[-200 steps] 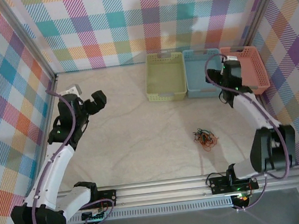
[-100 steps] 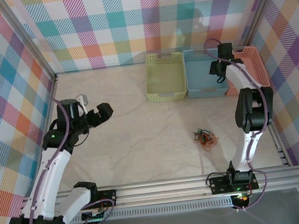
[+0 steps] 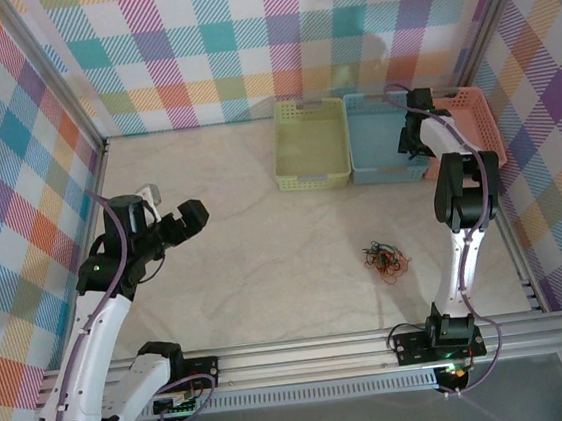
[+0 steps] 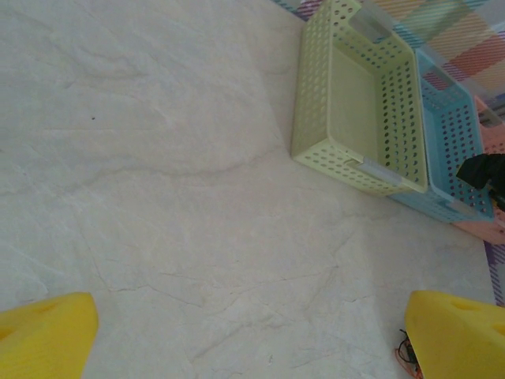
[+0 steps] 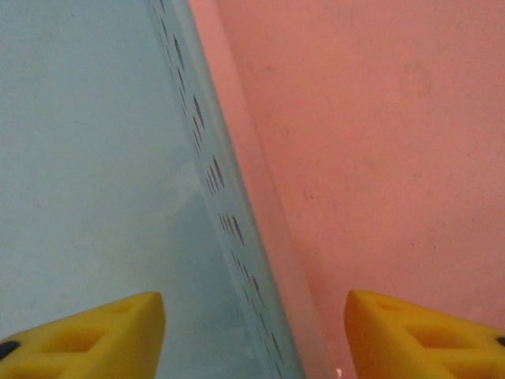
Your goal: Untangle the cables
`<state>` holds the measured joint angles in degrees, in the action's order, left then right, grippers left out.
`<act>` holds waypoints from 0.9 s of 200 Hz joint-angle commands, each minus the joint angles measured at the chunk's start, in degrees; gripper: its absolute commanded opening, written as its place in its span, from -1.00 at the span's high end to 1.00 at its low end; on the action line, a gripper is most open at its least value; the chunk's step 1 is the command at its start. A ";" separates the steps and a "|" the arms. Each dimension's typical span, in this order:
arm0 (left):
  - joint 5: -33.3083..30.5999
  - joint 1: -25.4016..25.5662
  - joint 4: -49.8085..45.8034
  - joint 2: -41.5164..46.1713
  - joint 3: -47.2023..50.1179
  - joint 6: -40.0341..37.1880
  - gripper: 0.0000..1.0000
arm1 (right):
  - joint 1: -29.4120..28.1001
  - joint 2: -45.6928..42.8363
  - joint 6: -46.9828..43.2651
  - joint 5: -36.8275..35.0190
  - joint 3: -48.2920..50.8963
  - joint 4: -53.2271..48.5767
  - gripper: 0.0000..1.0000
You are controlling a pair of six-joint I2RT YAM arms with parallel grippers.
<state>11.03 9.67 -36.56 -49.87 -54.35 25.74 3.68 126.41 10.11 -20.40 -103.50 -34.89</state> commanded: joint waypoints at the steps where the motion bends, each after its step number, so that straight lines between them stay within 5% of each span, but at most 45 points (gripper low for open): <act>1: -0.75 0.44 -0.38 0.12 0.51 0.21 -0.98 | 0.23 0.17 -2.44 5.08 -0.81 -0.46 0.00; 30: -0.48 0.44 -0.14 -0.18 0.46 0.03 -0.98 | -0.70 -2.16 -5.09 10.50 2.79 4.46 0.59; 50: -0.47 0.44 0.50 -0.32 0.95 0.10 -0.97 | -2.29 -2.10 -7.33 11.42 2.26 3.96 0.82; 106: -2.20 0.48 1.72 -0.80 3.18 1.32 -0.97 | -8.13 -3.01 -11.67 13.13 3.21 4.97 0.93; 180: -2.96 0.44 3.47 -1.35 5.81 2.38 -0.97 | -13.64 -2.53 -4.27 13.99 2.79 5.54 0.93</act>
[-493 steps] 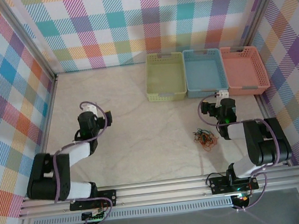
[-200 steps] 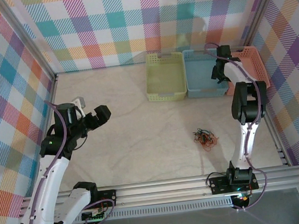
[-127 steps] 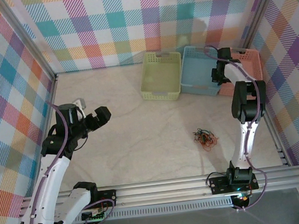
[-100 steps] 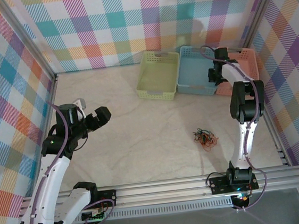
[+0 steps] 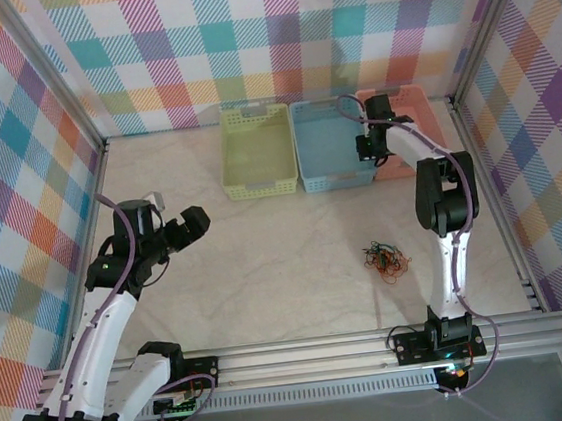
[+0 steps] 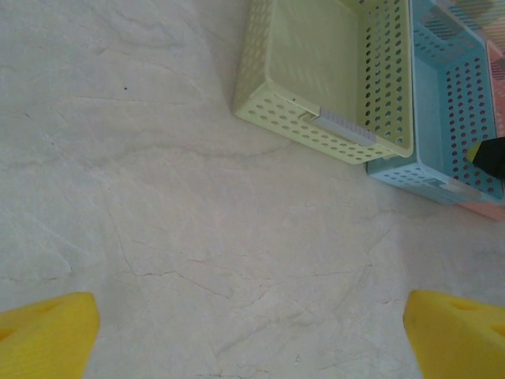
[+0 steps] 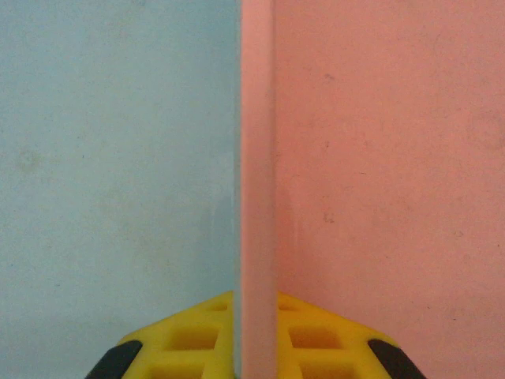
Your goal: Untangle the cables
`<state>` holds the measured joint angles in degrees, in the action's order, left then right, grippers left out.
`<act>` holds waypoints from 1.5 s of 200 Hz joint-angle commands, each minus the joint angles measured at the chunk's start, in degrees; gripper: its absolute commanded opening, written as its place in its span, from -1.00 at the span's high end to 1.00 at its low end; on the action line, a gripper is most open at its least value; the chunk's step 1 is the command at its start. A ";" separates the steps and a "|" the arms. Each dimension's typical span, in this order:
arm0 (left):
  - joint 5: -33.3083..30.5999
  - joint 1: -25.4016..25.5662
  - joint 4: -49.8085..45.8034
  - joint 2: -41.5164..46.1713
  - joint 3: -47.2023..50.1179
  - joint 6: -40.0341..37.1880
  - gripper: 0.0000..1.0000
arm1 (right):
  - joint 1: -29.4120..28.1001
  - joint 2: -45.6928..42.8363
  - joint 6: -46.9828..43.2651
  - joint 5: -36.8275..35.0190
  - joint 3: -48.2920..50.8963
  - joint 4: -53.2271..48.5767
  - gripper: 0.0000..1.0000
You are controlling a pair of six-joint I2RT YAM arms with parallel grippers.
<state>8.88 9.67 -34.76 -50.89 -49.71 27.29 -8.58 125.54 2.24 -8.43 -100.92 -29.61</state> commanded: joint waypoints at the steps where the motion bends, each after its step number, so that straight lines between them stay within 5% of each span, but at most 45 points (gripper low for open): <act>1: -0.85 0.44 1.74 -0.33 1.19 0.79 -0.97 | -1.41 -1.63 3.71 2.01 0.21 0.25 0.94; 112: -0.78 0.45 10.11 -3.54 5.92 2.41 -0.95 | -7.91 1.28 13.29 1.95 -4.00 -2.11 0.86; 173: -1.56 0.48 15.44 -8.69 6.86 2.62 -0.90 | -8.35 -10.28 13.80 1.26 3.08 -1.72 -0.14; 300: 0.98 0.96 18.15 -4.59 11.71 4.09 -0.84 | -8.38 -42.80 23.31 2.55 39.40 -16.37 -0.52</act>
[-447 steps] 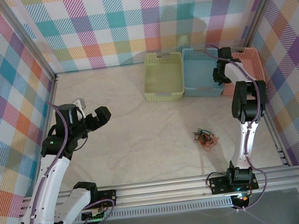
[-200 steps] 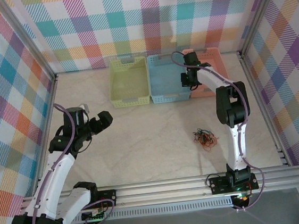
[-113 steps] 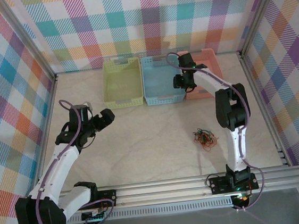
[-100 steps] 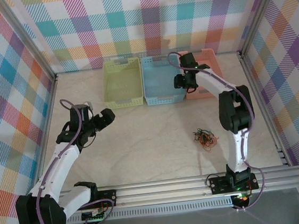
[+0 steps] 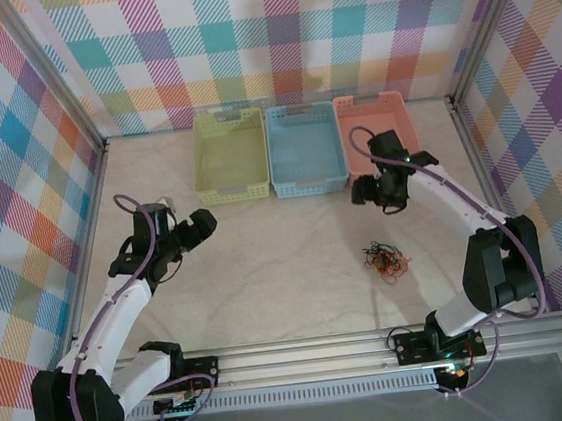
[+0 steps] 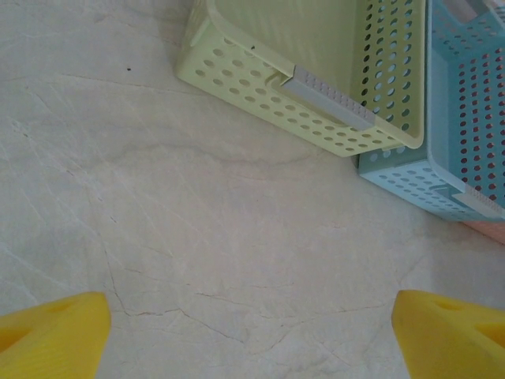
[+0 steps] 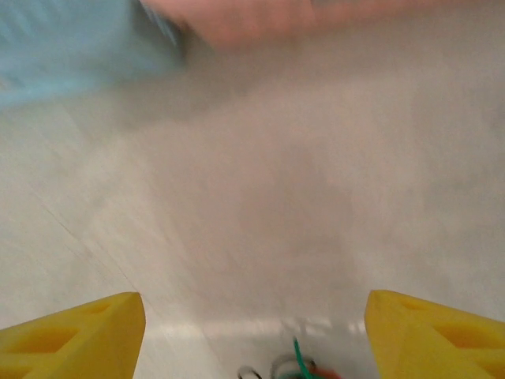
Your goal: Untangle the cables
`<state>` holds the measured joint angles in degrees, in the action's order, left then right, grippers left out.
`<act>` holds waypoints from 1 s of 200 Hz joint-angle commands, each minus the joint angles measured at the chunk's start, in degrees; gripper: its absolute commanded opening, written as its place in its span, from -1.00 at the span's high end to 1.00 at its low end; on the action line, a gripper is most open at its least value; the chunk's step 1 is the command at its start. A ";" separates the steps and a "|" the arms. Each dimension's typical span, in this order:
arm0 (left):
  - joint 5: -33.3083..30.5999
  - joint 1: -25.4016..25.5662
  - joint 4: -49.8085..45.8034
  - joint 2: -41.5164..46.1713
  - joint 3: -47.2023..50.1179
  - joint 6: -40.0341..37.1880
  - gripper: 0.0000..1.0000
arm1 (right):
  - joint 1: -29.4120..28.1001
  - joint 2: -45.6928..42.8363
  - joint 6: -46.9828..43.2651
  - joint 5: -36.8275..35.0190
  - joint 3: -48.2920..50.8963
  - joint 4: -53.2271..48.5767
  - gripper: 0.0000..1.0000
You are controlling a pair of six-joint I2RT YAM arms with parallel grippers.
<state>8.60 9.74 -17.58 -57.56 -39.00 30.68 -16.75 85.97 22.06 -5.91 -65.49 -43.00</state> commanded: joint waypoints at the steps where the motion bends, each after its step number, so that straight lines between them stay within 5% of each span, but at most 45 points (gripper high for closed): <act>1: 1.30 0.89 0.97 2.17 1.02 0.70 -0.84 | -0.17 -3.30 3.54 -0.06 4.14 -2.92 -0.52; 69: 2.21 1.81 0.28 4.33 1.59 0.52 -0.82 | -0.17 4.41 1.51 5.59 8.79 -4.65 -0.61; 125: 1.09 3.14 -1.11 7.09 1.73 -0.08 -0.82 | -2.86 10.33 0.53 8.87 8.14 -7.48 -0.44; 149: 0.25 3.24 -1.29 6.67 2.01 -0.24 -0.82 | -4.09 12.51 0.70 8.78 7.59 -8.89 -0.26; 188: 0.82 3.36 -1.12 6.03 1.65 -0.22 -0.82 | -6.92 11.95 1.91 8.82 7.40 -7.55 0.40; 200: 0.68 3.44 -1.15 6.16 1.65 -0.26 -0.82 | -8.65 12.26 2.72 9.55 6.44 -7.19 0.46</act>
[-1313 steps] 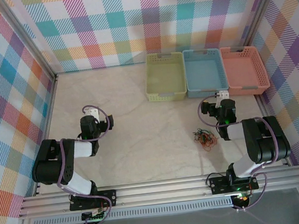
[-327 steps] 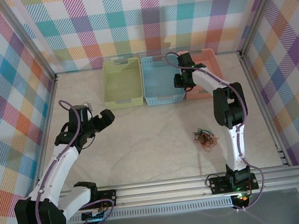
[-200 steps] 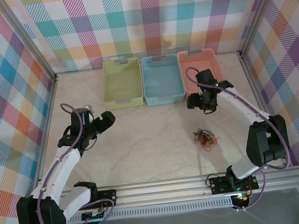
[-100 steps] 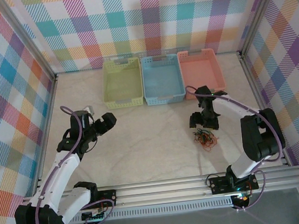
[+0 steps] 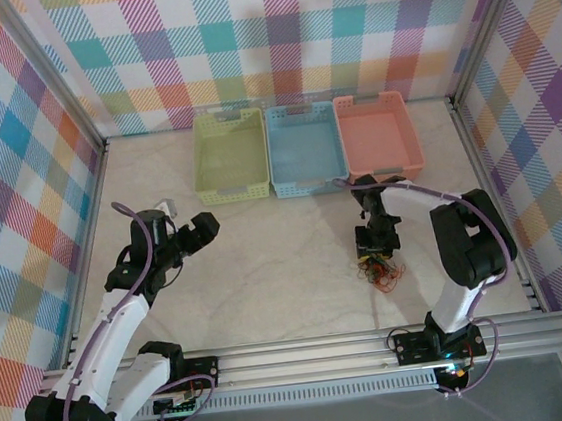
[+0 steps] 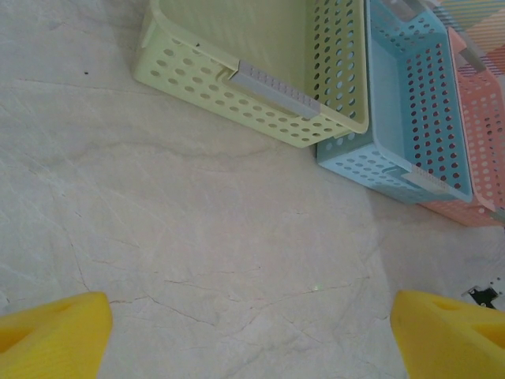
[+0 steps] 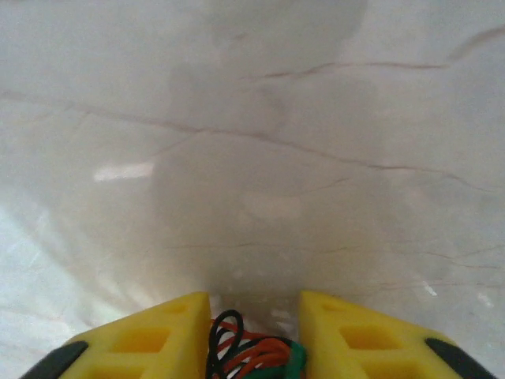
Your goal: Untangle the cables
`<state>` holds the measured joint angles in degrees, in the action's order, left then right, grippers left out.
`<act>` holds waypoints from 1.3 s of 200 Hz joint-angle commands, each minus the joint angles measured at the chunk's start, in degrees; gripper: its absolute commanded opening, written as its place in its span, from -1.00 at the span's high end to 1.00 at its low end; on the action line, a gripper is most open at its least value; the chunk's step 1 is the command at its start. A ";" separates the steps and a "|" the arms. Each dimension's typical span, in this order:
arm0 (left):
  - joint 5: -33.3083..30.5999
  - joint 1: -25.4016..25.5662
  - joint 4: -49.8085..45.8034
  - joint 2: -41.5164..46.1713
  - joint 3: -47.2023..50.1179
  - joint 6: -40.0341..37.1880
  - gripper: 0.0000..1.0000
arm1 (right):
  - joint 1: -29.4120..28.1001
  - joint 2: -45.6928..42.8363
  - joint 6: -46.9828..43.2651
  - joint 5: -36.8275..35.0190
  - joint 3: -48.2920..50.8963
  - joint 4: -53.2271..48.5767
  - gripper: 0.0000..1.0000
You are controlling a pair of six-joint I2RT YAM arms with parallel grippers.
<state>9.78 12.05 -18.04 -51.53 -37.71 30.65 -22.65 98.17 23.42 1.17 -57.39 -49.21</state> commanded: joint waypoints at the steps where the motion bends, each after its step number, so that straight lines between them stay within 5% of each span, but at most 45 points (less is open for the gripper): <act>1: -0.48 1.13 -0.69 0.12 0.40 -0.24 -0.82 | -2.92 0.08 1.45 2.50 -1.76 -0.98 0.46; 77: -1.52 1.22 0.33 -0.05 1.15 -0.41 -0.82 | -19.86 9.99 8.93 4.54 -22.26 2.02 0.67; 118: -1.87 1.22 0.97 -1.09 1.50 -0.54 -0.82 | -21.35 18.10 9.72 4.48 -32.07 2.77 0.71; 126: -1.67 1.22 1.06 -1.40 1.50 -0.55 -0.82 | -21.38 18.52 9.63 4.66 -32.52 3.75 0.57; 140: -1.11 1.23 1.31 -1.69 1.50 -0.46 -0.82 | -21.29 17.84 6.63 7.80 -32.47 6.62 0.02; 152: -0.50 1.22 1.59 -1.63 1.67 -0.57 -0.81 | -20.97 16.10 3.67 8.26 -32.60 7.03 -0.20; 182: 2.63 1.61 4.80 -1.58 2.59 -0.88 -0.82 | -18.60 6.10 -3.80 7.59 -26.69 11.33 -0.32; 223: 9.67 2.21 11.85 -7.63 3.16 4.12 -0.82 | -17.51 -11.29 -17.20 7.98 -4.76 33.55 -0.31; 260: 9.33 8.96 11.38 -17.73 -5.71 6.04 -0.78 | -17.46 -16.76 -23.43 9.84 9.15 48.49 -0.18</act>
<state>17.41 16.38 -8.86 -64.84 -37.12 34.74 -39.83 81.43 7.42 8.88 -54.30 -13.80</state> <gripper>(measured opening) 0.897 0.609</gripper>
